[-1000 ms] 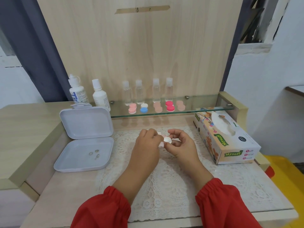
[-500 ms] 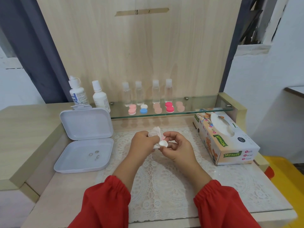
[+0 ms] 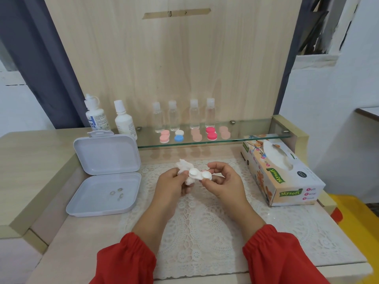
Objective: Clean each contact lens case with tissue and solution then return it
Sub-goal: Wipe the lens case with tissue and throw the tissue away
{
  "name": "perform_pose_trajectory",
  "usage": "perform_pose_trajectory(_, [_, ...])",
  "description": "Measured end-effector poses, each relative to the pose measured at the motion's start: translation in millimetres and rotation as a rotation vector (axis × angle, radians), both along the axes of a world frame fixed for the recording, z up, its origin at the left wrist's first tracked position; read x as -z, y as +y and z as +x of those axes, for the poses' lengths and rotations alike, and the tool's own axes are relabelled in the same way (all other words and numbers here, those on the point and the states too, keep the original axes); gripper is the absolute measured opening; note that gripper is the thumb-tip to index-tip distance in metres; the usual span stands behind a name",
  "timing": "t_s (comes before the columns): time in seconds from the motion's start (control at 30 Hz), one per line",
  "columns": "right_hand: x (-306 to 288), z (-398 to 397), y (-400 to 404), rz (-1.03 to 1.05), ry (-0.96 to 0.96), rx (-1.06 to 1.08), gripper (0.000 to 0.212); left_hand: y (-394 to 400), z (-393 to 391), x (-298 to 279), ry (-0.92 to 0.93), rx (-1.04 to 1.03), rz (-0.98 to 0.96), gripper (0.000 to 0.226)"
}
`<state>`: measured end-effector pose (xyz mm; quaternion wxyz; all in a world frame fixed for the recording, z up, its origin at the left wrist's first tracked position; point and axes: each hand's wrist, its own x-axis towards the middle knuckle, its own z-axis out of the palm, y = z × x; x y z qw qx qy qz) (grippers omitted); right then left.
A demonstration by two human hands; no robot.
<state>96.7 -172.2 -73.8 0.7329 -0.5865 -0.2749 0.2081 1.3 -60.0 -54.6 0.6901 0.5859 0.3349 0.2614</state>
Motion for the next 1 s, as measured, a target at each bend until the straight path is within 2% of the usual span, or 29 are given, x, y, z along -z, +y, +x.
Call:
perform_pose_trajectory(0.13, [1.3,1.3,-0.7,-0.012,-0.017,0.011,0.038,-6.2,-7.2,-0.8,-0.173,0.143,-0.247,0.028])
perform_pose_trajectory(0.2, [2.5,0.4,-0.5,-0.021,-0.027,-0.013,0.038,-7.4,-10.4,1.5,-0.196,0.207,-0.250,0.030])
perform_pose_trajectory(0.3, [4.4,1.6,0.8,-0.023,-0.021,-0.004,0.037,-10.1,-11.7,3.6,-0.226,0.249,-0.156,0.021])
perform_pose_trajectory(0.4, [5.7,2.7,1.7,-0.038,-0.042,0.008,0.036,-9.1,-11.0,9.2,-0.242,0.216,0.012,0.067])
perform_pose_trajectory(0.43, [5.8,2.8,2.0,-0.040,-0.047,0.009,0.036,-9.8,-10.3,9.5,-0.236,0.206,0.073,0.074])
perform_pose_trajectory(0.5, [5.4,2.5,2.3,-0.038,-0.049,0.010,0.037,-11.5,-9.6,10.4,-0.219,0.184,0.143,0.068])
perform_pose_trajectory(0.63, [2.2,2.4,1.8,-0.035,-0.038,0.009,0.041,-12.6,-9.6,11.2,-0.165,0.165,0.176,0.030])
perform_pose_trajectory(0.77, [5.7,3.5,3.2,-0.106,0.012,-0.067,0.060,-11.7,-10.0,8.6,-0.227,0.085,0.144,0.025])
perform_pose_trajectory(0.83, [6.5,1.5,2.3,-0.156,-0.043,-0.142,0.044,-12.3,-11.1,7.0,-0.234,0.082,0.156,0.025])
perform_pose_trajectory(0.9, [3.9,-2.9,0.3,-0.120,-0.049,-0.191,0.022,-13.9,-12.2,6.6,-0.226,0.096,0.182,0.025])
perform_pose_trajectory(1.0, [1.2,-3.4,0.0,-0.096,0.025,-0.098,0.006,-15.5,-13.3,7.0,-0.252,0.107,0.156,0.026])
